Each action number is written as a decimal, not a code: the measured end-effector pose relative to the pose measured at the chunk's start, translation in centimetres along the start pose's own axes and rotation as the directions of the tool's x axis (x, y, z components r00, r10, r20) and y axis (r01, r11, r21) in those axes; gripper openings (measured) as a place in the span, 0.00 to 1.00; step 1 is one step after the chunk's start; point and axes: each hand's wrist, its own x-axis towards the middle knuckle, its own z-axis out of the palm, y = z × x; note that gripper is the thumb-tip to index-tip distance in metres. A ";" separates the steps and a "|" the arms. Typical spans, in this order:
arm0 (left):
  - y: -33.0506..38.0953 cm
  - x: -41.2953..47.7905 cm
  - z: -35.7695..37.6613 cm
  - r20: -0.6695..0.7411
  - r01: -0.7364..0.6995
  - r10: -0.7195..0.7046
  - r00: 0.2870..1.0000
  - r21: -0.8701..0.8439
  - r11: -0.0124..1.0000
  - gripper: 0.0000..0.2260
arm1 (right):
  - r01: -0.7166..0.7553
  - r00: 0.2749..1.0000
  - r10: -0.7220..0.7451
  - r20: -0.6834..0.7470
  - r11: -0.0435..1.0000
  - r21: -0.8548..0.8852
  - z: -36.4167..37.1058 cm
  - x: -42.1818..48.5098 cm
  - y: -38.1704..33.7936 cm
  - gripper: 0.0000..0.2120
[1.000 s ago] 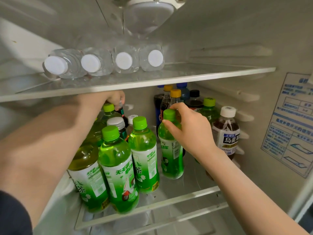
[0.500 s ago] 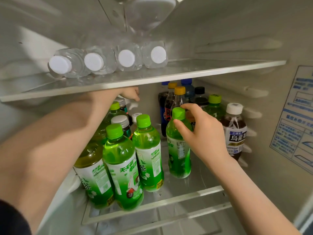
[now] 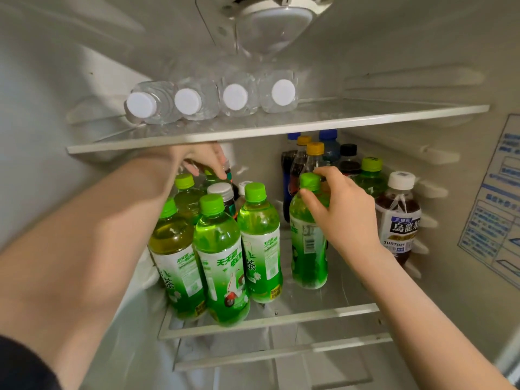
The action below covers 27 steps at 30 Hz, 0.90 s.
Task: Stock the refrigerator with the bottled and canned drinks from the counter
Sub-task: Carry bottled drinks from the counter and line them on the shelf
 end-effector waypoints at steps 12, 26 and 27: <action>1.7 0.3 1.2 0.008 -0.200 0.204 0.979 -0.155 0.967 0.15 | -0.042 0.999 0.043 -0.026 0.998 0.043 -0.1 -0.5 -0.1 0.18; 4.7 4.4 2.0 0.045 -0.243 0.250 0.967 -0.129 0.961 0.17 | -0.064 0.996 0.067 -0.063 0.996 0.056 0.1 -0.9 -0.4 0.18; 4.9 4.8 2.1 0.038 -0.248 0.254 0.966 -0.112 0.962 0.18 | -0.066 0.995 0.070 -0.064 0.996 0.057 0.1 -0.9 -0.4 0.18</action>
